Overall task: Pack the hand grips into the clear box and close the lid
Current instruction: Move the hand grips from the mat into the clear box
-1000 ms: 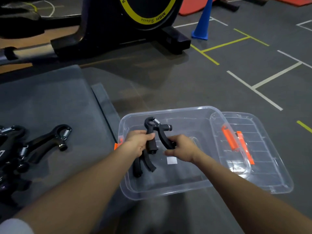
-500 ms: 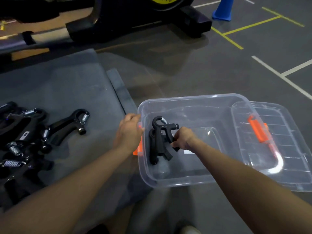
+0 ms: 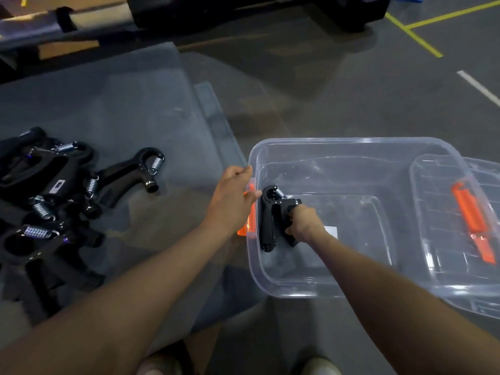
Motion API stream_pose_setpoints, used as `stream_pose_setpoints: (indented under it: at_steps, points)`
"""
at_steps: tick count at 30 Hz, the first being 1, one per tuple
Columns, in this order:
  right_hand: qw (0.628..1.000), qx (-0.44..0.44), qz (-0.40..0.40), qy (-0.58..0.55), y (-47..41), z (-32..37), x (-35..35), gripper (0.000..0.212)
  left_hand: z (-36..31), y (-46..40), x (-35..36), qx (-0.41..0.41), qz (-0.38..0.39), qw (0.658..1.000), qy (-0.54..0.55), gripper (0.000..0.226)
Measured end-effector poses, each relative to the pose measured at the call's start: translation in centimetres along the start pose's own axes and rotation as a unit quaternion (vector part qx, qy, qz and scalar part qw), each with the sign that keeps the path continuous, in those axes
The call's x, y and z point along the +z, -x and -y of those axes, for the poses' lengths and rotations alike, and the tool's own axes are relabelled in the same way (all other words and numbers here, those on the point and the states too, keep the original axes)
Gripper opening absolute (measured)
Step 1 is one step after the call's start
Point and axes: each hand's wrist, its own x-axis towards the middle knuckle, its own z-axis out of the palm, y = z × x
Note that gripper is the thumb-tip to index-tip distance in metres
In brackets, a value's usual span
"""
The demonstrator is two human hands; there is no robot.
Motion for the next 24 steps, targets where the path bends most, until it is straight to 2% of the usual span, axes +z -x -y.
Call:
stream_pose_setpoints:
  at_steps: [5,9,12,15,19,24]
  points:
    - [0.998,-0.049,0.041,0.001,0.7,-0.4,-0.5,0.033,-0.1,0.1,0.0,-0.001,-0.002,1.000,0.014,0.048]
    - [0.997,-0.072,0.036,0.020,1.3,-0.9,-0.7,0.028,-0.1,0.2,0.1,-0.012,0.002,0.999,0.032,0.054]
    - [0.996,-0.060,-0.021,-0.065,2.3,-0.1,-2.2,0.028,-0.3,0.4,-0.2,-0.022,0.010,0.999,0.039,0.054]
    - [0.976,-0.055,-0.105,-0.182,3.6,1.7,-4.7,0.030,-0.2,0.8,-1.0,-0.030,0.019,0.999,0.031,0.050]
    - [0.960,-0.109,-0.171,-0.192,5.3,5.8,-7.6,0.024,1.0,1.8,-4.3,-0.053,-0.004,0.998,0.025,0.043]
    - [0.958,-0.173,-0.155,-0.171,6.6,13.8,-7.8,0.023,4.9,3.6,-10.3,-0.080,-0.074,0.994,0.017,0.038]
